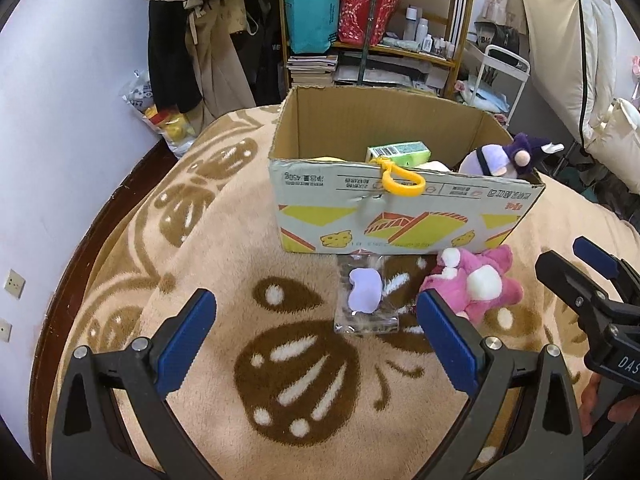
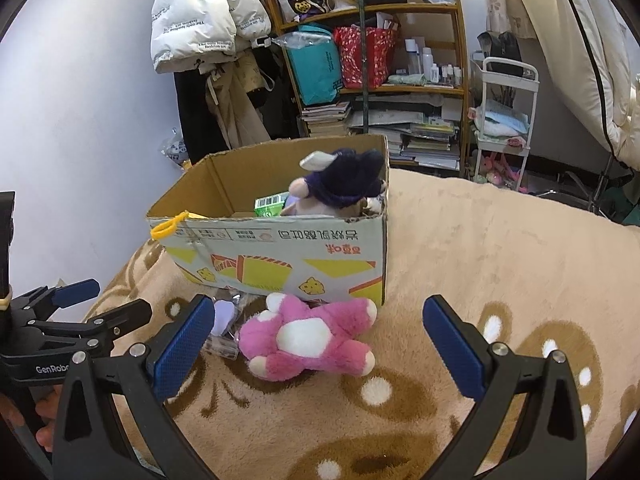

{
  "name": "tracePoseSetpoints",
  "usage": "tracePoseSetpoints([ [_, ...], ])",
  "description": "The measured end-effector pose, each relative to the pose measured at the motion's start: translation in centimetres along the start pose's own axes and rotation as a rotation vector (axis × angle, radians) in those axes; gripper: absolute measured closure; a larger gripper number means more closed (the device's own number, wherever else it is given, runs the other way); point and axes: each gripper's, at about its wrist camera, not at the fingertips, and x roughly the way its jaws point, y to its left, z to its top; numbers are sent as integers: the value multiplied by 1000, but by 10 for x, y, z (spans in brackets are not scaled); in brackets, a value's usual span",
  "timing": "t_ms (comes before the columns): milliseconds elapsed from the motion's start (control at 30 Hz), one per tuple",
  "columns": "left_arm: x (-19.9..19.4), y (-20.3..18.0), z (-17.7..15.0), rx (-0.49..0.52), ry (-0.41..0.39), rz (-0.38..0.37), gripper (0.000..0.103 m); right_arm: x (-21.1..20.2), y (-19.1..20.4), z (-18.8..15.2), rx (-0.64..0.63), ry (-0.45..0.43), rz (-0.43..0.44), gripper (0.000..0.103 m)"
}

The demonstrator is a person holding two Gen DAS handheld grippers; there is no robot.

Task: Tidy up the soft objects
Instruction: 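Reach the left tool to the clear bag while the right tool reaches the pink plush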

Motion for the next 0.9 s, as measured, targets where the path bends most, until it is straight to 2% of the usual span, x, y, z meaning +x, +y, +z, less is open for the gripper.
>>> tracePoseSetpoints([
  [433,34,-14,1,14,59,-10,4,25,-12,2,43,43,12,0],
  [900,78,-13,-3,3,148,-12,4,64,-21,-1,59,136,12,0],
])
